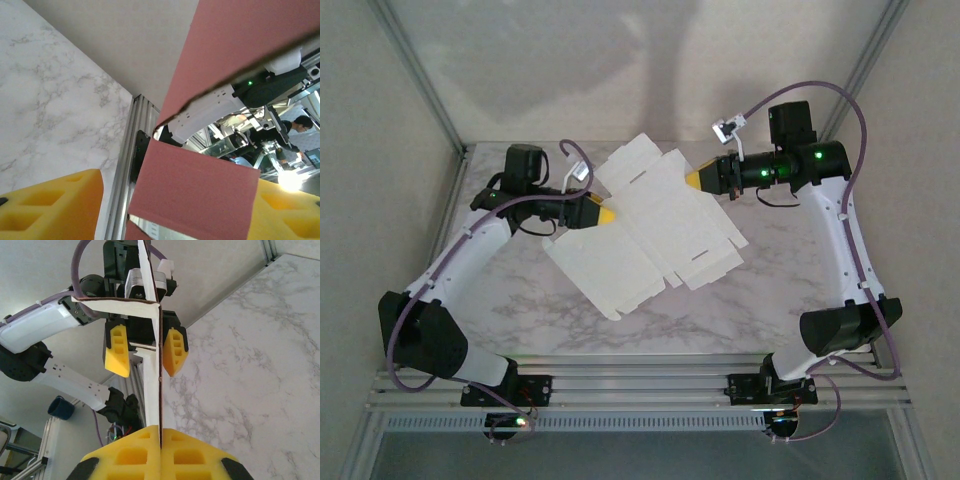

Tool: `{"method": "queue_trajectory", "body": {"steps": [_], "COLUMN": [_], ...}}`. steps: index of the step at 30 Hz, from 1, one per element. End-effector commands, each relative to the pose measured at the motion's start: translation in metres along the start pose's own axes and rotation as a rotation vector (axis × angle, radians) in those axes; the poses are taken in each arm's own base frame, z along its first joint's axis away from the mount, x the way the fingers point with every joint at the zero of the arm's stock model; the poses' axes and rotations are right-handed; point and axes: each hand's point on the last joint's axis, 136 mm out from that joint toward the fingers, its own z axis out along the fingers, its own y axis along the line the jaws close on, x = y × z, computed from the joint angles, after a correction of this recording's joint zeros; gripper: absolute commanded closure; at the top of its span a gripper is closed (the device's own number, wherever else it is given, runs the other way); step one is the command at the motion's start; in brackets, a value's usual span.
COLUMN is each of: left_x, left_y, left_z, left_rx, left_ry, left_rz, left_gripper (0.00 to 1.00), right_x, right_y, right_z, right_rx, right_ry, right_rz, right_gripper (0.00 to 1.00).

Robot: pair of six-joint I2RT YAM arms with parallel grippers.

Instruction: Fold the paper box

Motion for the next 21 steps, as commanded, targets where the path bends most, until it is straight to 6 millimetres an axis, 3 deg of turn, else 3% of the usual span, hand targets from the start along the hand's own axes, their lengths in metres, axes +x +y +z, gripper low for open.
{"method": "queue_trajectory", "body": {"steps": [1,4,10,21], "left_x": [-0.010,-0.017,-0.023,-0.028], "left_y": [-0.006,-0.003,-0.012,0.005], "left_z": [-0.008,-0.022,-0.036,-0.049], "left_rx": [-0.041,-0.074,-0.094,-0.163], "left_ry": [-0.022,-0.055,-0.090,-0.146], "left_rz": [0.030,0.031,0.070,0.007], "left_gripper": [0.37,0.32,0.10,0.12], "right_x": [-0.002,-0.001,-0.001,-0.004], "right_y": [0.000,0.001,0.001,0.004], "right_z": [-0.001,-0.001,-0.002,-0.003], "right_rx": [-0.017,-0.016,-0.015,-0.021], "right_ry": [-0.013,-0.009,-0.010,-0.018], "right_rz": [0.004,0.005,0.001,-0.009], "right_gripper": [1.00,1.00,1.00,1.00]}}
